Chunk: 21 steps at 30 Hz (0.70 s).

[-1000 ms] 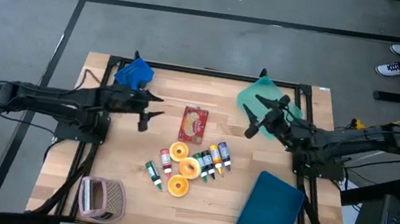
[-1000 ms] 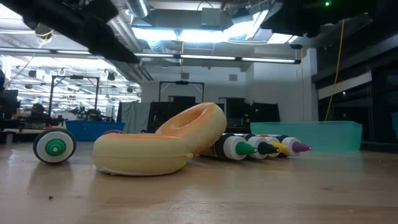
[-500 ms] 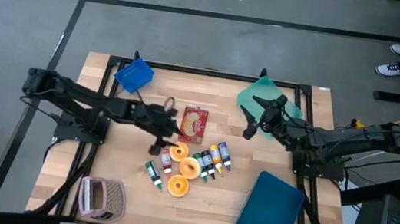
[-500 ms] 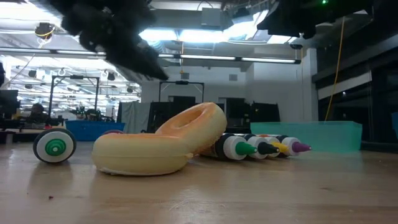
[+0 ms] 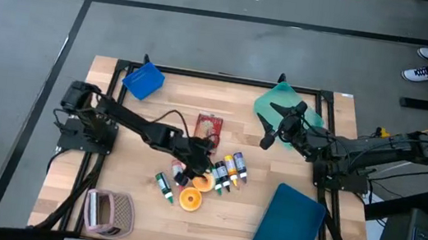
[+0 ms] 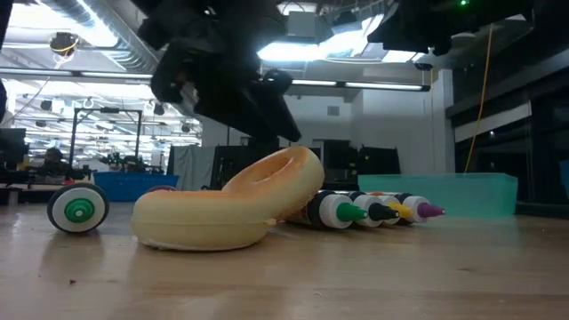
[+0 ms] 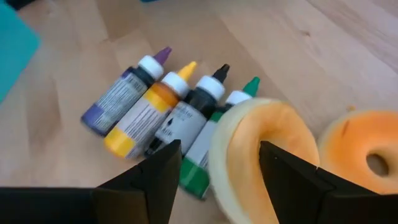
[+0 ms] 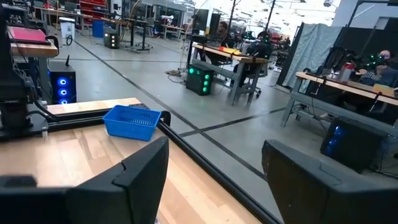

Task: Pick & Place Food Item
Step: Put the middle yellow donut into the top blue bin

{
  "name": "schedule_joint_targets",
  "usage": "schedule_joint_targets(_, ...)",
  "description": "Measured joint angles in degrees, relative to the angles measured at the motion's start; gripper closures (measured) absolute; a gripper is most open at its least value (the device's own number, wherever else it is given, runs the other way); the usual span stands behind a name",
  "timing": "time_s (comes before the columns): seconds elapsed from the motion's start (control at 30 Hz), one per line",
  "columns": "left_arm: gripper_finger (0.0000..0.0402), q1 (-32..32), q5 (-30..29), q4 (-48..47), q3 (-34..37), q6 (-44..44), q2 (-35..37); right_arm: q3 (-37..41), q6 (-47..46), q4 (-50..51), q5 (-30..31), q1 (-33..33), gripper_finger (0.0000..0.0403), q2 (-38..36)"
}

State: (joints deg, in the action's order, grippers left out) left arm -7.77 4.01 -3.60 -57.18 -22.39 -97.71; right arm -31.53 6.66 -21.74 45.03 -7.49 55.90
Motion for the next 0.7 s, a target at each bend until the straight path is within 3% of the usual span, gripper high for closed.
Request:
schedule_joint_targets(0.23,0.0193,-1.4,-5.5,-3.3,-2.7,-1.9,-4.0,0.0,-0.2,0.1,-2.6,0.0,0.0149,0.0)
schedule_joint_targets(0.7,0.0211,-1.5,-7.5,-3.8,-2.7,-2.3,-5.4,0.0,-1.5,0.0,-4.0,0.0,0.0149,0.0)
